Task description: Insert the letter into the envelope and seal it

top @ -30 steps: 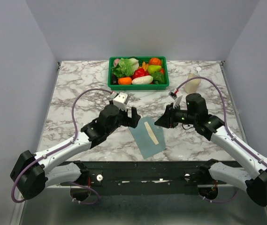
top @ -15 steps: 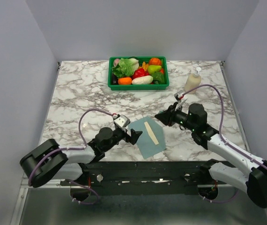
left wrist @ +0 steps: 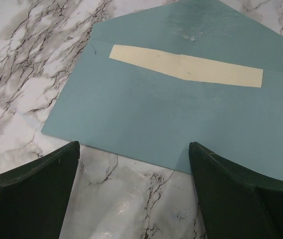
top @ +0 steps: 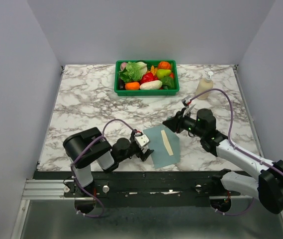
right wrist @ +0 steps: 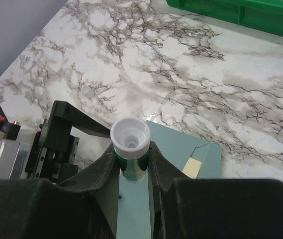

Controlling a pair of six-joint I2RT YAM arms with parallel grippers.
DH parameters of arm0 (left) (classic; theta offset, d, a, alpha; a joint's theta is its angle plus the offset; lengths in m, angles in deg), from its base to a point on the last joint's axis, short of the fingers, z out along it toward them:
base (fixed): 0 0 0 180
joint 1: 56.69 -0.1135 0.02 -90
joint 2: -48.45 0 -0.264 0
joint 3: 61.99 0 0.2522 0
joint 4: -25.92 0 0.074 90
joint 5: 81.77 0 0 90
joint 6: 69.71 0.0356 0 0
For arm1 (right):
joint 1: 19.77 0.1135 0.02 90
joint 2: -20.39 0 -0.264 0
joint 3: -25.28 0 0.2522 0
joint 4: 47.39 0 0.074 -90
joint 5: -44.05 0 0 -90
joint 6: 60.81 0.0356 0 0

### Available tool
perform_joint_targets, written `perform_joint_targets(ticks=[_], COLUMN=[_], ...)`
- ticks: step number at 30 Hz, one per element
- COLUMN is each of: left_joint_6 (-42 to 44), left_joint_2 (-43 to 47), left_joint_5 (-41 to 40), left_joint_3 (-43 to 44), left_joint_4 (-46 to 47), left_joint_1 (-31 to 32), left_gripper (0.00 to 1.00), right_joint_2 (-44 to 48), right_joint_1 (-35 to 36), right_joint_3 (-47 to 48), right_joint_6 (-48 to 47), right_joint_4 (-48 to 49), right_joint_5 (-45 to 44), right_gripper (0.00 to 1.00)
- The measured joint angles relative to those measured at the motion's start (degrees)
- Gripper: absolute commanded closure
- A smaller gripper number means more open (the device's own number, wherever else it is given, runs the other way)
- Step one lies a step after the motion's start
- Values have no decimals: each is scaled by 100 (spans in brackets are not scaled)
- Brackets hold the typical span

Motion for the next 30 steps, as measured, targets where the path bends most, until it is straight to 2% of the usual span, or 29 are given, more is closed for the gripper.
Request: perform_joint_targets(ticks=[4, 9, 14, 17, 24, 30], left_joint_6=[188, 278, 179, 133, 155, 227], left_joint_2=[122, 837, 1224, 957, -319, -527], left_joint_5=[28, 26, 317, 501, 634, 378], left_joint_3=[-114, -446, -240, -68, 17, -11], left_joint_4=[26, -11, 74, 179, 400, 758], left_joint_1=[24, 26, 28, 72, 240, 428], left_gripper=[1, 1, 1, 1, 1, 1], right_joint_2=[-15, -20, -22, -24, -24, -42], right_joint_1=[0, 0, 0, 0, 0, 0], right_joint_3=[0, 11, 33, 33, 48, 107], right_joint_6=[0, 4, 9, 13, 22, 22], right_joint_4=[-2, -9, -13, -35, -164, -227], right_joint_5=[0, 0, 0, -2, -9, -79], right_gripper=[99, 99, 99, 99, 99, 99])
